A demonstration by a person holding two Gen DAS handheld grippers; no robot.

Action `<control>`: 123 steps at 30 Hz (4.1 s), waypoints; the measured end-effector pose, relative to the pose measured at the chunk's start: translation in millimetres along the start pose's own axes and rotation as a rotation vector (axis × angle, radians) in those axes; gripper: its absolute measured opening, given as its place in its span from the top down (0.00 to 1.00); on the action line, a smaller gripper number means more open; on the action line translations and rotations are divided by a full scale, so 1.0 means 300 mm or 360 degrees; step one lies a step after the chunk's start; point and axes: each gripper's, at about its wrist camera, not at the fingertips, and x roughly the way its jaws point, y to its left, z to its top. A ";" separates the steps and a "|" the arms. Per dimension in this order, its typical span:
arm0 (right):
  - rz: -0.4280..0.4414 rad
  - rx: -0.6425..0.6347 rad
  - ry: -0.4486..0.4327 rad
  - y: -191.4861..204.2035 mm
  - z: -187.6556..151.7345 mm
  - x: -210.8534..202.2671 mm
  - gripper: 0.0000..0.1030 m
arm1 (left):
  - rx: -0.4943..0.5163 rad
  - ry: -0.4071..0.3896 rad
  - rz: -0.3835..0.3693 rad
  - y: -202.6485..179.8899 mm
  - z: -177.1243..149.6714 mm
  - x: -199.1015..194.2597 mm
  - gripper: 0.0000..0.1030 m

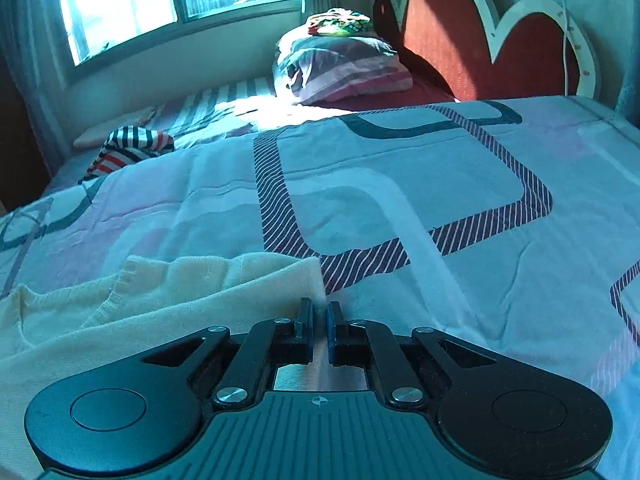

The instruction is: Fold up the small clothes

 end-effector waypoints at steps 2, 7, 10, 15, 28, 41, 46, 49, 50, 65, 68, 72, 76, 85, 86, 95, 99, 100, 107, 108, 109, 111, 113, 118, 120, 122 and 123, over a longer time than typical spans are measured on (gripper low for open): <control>-0.0017 -0.0026 -0.0034 0.010 0.002 -0.030 0.94 | 0.0011 0.0019 0.0016 -0.012 0.009 -0.009 0.37; 0.0095 -0.0132 -0.0111 0.081 -0.065 -0.136 0.69 | -0.0011 0.0060 -0.0008 -0.007 0.012 -0.031 0.29; 0.0059 -0.0260 0.0025 0.138 -0.121 -0.093 0.69 | 0.0015 0.0110 0.0003 -0.004 0.014 -0.040 0.29; 0.0121 -0.0219 -0.0018 0.162 -0.134 -0.167 0.69 | -0.0123 0.0124 -0.0025 0.071 0.028 -0.147 0.28; 0.0558 -0.0414 -0.0039 0.584 -0.262 -0.365 0.61 | -0.0721 0.0176 0.0218 0.575 -0.139 -0.351 0.29; 0.0680 -0.0522 0.0010 0.881 -0.323 -0.315 0.60 | -0.1246 0.0050 0.0242 0.969 -0.257 -0.401 0.28; 0.0626 -0.0506 0.0035 0.917 -0.324 -0.254 0.60 | -0.1410 -0.0115 0.0135 1.063 -0.266 -0.369 0.30; 0.0598 -0.0459 0.0068 0.924 -0.319 -0.218 0.60 | -0.1485 -0.0186 0.0120 1.100 -0.256 -0.348 0.42; 0.0586 -0.0448 0.0078 0.927 -0.318 -0.206 0.60 | -0.1492 -0.0194 0.0140 1.109 -0.250 -0.338 0.47; 0.0602 -0.0340 0.0044 0.836 -0.271 -0.235 0.60 | -0.0968 -0.0308 -0.0152 0.809 0.047 -0.347 0.98; 0.0569 -0.0279 0.0018 0.753 -0.259 -0.264 0.60 | -0.0779 -0.0271 -0.0322 0.614 0.130 -0.319 0.98; 0.0504 -0.0189 -0.0012 0.615 -0.249 -0.300 0.60 | -0.0549 -0.0171 -0.0544 0.308 0.176 -0.246 0.98; 0.0432 -0.0114 -0.0009 0.471 -0.252 -0.331 0.60 | -0.0379 -0.0037 -0.0664 0.051 0.140 -0.150 0.97; 0.0475 -0.0037 0.0067 0.350 -0.302 -0.357 0.59 | -0.0208 0.0233 -0.0617 -0.084 -0.017 -0.071 0.34; 0.0502 -0.0035 0.0076 0.355 -0.303 -0.357 0.59 | -0.0213 0.0178 -0.0581 -0.062 -0.022 -0.103 0.30; 0.0596 -0.0289 -0.0013 0.520 -0.311 -0.368 0.32 | -0.0196 0.0040 -0.0175 0.170 -0.069 -0.230 0.30; 0.0601 -0.0493 -0.0028 0.616 -0.361 -0.354 0.32 | -0.0249 0.0083 -0.0066 0.254 -0.119 -0.226 0.30; 0.0583 -0.0536 -0.0048 0.637 -0.372 -0.350 0.32 | -0.0259 0.0086 -0.0051 0.267 -0.127 -0.222 0.30; 0.0514 -0.0500 -0.0044 0.660 -0.343 -0.276 0.77 | -0.0189 0.0045 0.0016 0.268 -0.127 -0.200 0.30; 0.0534 -0.0457 -0.0036 0.647 -0.332 -0.275 0.86 | -0.0181 0.0036 0.0024 0.264 -0.131 -0.199 0.29; 0.0552 -0.0407 -0.0039 0.629 -0.319 -0.276 0.92 | -0.0172 0.0032 0.0031 0.260 -0.131 -0.197 0.29; 0.0565 -0.0297 -0.0092 0.581 -0.277 -0.306 0.98 | -0.0146 0.0018 0.0042 0.251 -0.133 -0.193 0.29; 0.0547 -0.0199 -0.0156 0.523 -0.232 -0.329 0.98 | -0.0137 0.0005 0.0043 0.244 -0.126 -0.183 0.30; 0.0444 -0.0014 -0.0166 0.360 -0.146 -0.322 0.98 | -0.0115 -0.0038 0.0060 0.227 -0.106 -0.162 0.46; 0.0401 0.0068 -0.0110 0.294 -0.146 -0.293 0.98 | -0.0115 -0.0048 0.0061 0.226 -0.103 -0.159 0.54; 0.0384 0.0184 -0.0030 0.213 -0.157 -0.266 0.98 | -0.0114 -0.0061 0.0031 0.224 -0.106 -0.160 0.67; 0.0372 0.0230 -0.0001 0.180 -0.170 -0.255 0.98 | -0.0102 -0.0060 0.0017 0.219 -0.108 -0.158 0.74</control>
